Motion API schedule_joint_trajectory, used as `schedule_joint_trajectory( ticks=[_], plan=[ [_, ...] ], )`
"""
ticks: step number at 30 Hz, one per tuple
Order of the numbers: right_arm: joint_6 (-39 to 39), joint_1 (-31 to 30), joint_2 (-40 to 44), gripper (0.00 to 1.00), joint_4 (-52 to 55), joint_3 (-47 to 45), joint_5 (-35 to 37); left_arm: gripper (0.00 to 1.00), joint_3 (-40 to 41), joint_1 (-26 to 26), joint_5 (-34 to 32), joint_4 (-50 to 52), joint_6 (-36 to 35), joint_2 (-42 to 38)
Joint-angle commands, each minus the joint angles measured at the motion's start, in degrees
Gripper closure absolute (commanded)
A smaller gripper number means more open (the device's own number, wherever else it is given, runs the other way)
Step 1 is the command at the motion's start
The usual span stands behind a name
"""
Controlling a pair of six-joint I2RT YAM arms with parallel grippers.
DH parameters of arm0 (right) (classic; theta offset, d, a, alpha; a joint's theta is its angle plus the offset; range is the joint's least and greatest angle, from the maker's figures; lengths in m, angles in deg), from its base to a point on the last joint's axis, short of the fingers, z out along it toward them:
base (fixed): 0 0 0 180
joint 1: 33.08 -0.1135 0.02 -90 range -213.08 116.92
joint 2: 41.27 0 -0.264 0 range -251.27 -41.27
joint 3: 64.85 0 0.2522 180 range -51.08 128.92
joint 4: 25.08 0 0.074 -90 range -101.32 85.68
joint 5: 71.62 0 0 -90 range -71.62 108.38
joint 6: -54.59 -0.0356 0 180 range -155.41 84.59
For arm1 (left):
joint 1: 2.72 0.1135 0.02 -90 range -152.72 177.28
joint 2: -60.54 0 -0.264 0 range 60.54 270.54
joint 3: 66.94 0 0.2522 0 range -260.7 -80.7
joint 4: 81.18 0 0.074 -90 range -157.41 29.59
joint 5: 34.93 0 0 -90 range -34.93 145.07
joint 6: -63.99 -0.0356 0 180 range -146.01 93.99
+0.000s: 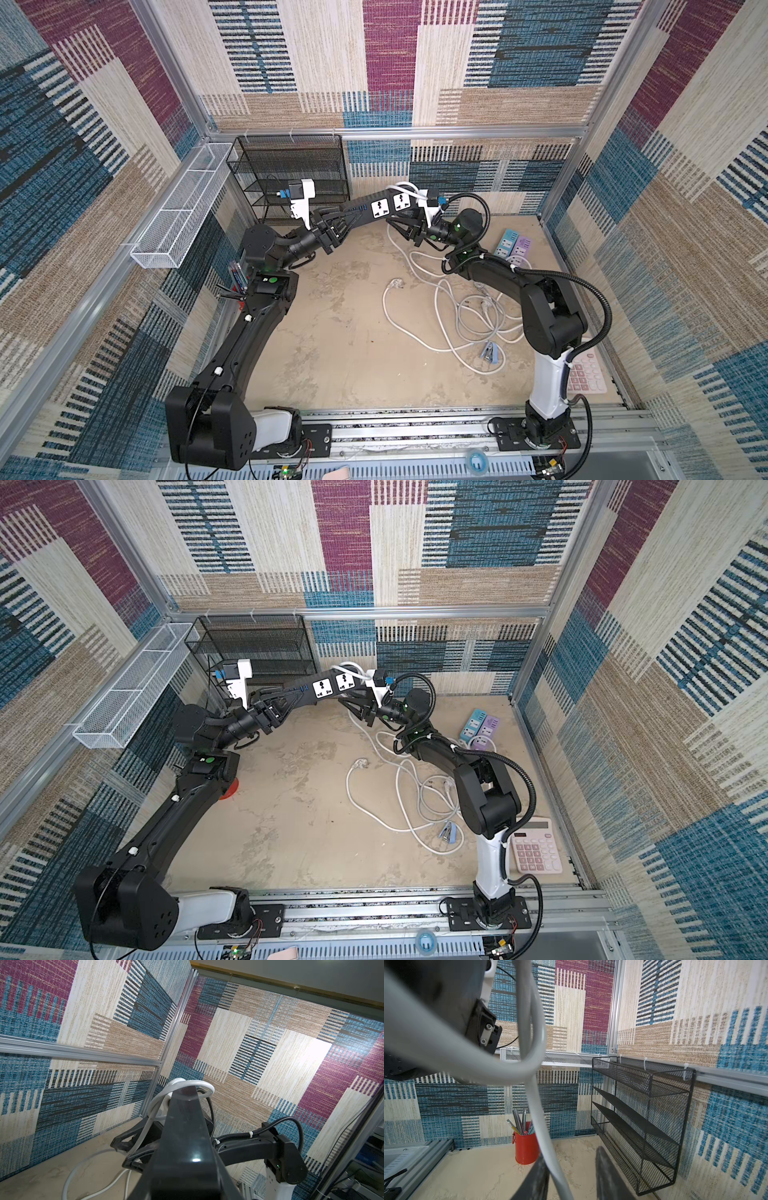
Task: Unwrap the cord wrapped around the power strip
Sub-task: Unwrap the power cord from the power strip.
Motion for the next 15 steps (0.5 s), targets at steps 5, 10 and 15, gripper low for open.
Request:
schedule_joint_trajectory(
  ticks=[5, 10, 15],
  plan=[
    [-0.91, 0.14, 3.94, 1.00, -1.63, -4.96, 2.56, 1.00, 0.01, 0.06, 0.53, -2.83, -1.08, -0.51],
    [0.94, 1.92, 5.41, 1.00, 3.32, -2.24, 3.41, 1.00, 0.57, -0.19, 0.67, -2.56, -1.38, 0.17],
    [1.97, 4.84, 3.87, 1.00, 9.57, 5.87, 2.43, 1.00, 0.63, -1.07, 0.53, 1.53, -5.15, 0.10]
  ],
)
